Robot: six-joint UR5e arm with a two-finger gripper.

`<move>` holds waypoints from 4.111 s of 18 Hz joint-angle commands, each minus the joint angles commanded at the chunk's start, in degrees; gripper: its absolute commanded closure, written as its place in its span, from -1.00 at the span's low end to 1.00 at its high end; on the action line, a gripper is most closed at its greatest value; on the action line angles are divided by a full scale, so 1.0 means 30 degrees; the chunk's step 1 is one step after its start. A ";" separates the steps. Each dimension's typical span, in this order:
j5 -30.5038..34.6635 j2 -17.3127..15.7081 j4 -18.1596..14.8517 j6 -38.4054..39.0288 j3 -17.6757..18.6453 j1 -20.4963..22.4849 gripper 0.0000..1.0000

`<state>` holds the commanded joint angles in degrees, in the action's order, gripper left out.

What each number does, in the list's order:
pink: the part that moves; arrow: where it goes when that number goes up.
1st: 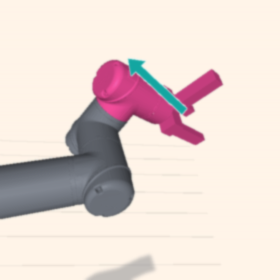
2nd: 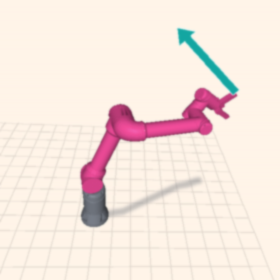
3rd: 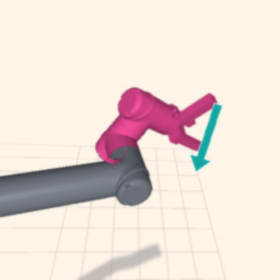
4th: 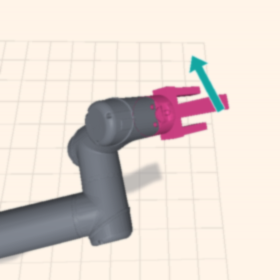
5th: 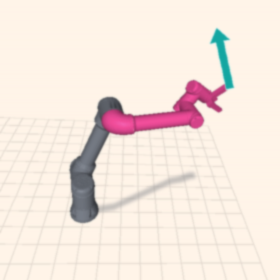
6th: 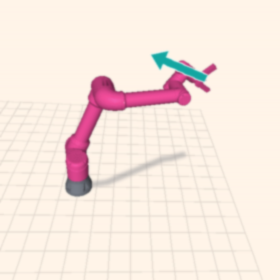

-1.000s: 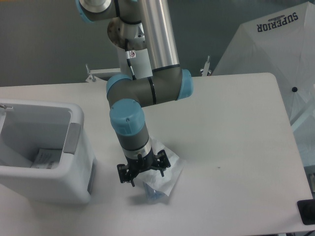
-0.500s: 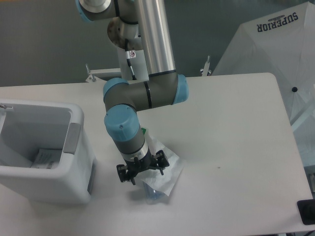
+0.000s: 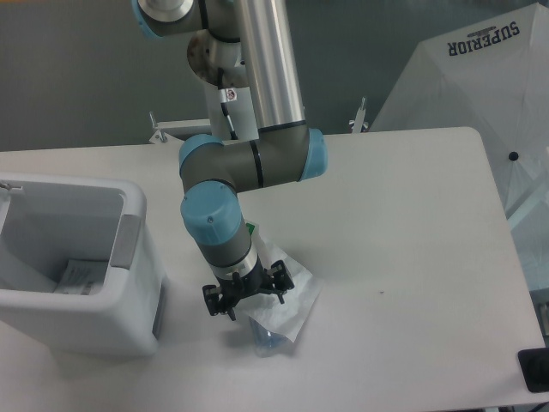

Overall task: Place the trash in the trash can
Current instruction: 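Close the gripper on the white plastic bag, then lift the bag off the bottle and carry it over the trash bin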

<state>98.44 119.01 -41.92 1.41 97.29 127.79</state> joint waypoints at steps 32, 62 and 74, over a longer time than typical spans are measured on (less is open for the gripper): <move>-0.1493 -0.1289 0.0176 -0.1553 0.0938 0.0264 0.43; -1.3823 -0.6913 0.0322 -1.0980 -0.4070 0.4601 0.95; -1.6788 -0.9786 0.0410 -1.4883 -0.2812 0.0883 1.00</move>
<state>48.08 89.65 -40.69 -43.24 88.86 130.44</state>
